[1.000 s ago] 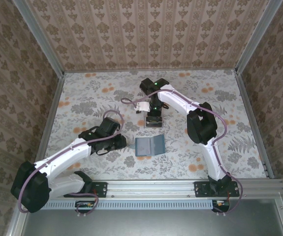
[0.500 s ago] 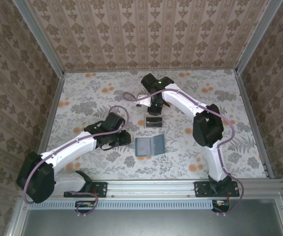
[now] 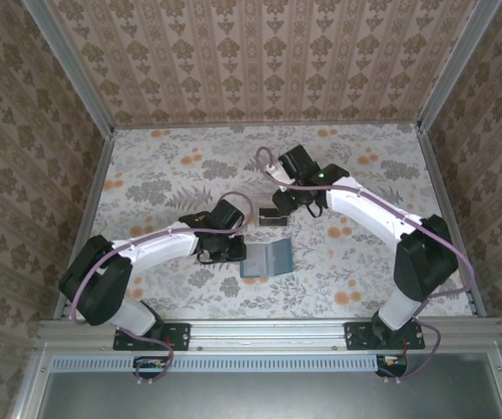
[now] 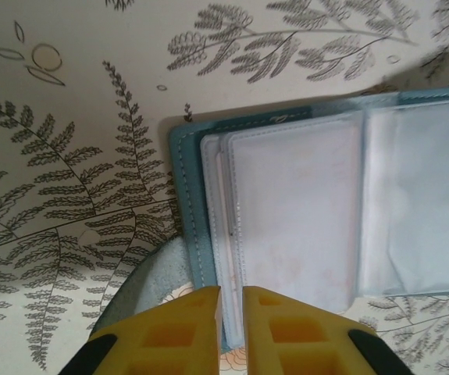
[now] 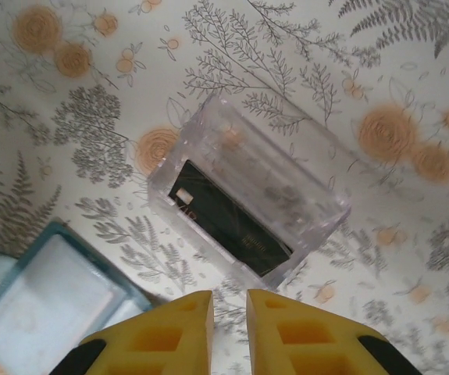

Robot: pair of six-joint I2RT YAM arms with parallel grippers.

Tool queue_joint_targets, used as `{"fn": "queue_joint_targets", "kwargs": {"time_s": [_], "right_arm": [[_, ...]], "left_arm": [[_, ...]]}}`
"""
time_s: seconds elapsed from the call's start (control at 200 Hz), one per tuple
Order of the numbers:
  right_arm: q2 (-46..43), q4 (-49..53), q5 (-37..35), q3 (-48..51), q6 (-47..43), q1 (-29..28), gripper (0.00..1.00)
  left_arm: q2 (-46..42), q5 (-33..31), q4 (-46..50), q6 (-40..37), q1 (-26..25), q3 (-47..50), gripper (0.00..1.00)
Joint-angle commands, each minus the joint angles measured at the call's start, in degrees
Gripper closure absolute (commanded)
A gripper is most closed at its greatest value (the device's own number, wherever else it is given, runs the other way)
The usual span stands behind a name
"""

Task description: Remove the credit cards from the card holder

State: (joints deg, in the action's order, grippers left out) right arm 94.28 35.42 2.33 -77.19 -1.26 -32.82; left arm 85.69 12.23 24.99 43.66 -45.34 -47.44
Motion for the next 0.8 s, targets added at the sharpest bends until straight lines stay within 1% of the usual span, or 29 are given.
{"fn": "queue_joint_targets", "kwargs": {"time_s": [0.0,0.13,0.215,0.57,0.795], "right_arm": [[-5.0,-6.4,4.3,5.2,14.2,0.2,0.80],[-7.1,-8.0,9.8,10.0,22.1,-0.1,0.83],[-8.3,-9.3,11.8,13.0,26.0,-0.5,0.83],[-8.4,-9.4,13.5,18.3,32.1,-3.0,0.84],[-6.1,-12.8,16.4,19.9,37.5,-5.9,0.83]], "left_arm": [[1.1,0.1,0.7,-1.4,-0.1,-0.7,0.85],[2.9,-0.3,0.1,-2.0,0.3,0.3,0.87],[4.0,-0.7,0.2,-2.5,0.7,0.4,0.87],[5.9,-0.3,-0.9,-3.3,1.5,1.6,0.87],[4.8,1.5,-1.9,-2.2,1.2,3.8,0.87]]}}
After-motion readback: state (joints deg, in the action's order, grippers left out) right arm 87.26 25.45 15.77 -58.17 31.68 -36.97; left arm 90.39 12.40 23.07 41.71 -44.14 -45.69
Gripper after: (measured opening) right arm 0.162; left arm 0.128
